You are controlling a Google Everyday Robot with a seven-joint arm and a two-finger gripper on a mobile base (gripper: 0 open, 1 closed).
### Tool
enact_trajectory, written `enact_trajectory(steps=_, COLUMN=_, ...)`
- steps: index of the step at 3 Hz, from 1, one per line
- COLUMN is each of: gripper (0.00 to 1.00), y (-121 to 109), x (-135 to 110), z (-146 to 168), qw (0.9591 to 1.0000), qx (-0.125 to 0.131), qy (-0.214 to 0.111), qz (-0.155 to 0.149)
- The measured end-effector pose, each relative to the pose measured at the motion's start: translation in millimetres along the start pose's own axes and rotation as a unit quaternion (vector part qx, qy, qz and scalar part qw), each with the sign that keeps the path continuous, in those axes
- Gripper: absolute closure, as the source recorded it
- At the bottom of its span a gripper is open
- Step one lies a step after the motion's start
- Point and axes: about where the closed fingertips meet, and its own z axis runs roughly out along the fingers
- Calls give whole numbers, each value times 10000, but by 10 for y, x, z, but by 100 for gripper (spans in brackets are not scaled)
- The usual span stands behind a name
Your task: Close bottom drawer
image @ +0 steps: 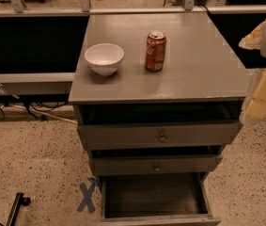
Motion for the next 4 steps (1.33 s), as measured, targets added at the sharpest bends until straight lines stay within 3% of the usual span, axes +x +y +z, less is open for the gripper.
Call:
enact_trajectory(steps=1, gripper=0, y=0, x=0, z=0, qw=10000, qx=0, qy=0, qz=0)
enact_trajectory(steps=2, gripper=0, y=103, x=187, z=238, qw=9995, qx=-94, qy=-185, qz=239)
enact_trajectory(steps=3, gripper=0, y=489, x=420, z=682, qw=9954, qx=-224, qy=-799, qz=471)
enact_trajectory(steps=4, gripper=0, y=934, x=634, z=1289, qw=9847, qx=-347, qy=-1534, qz=748)
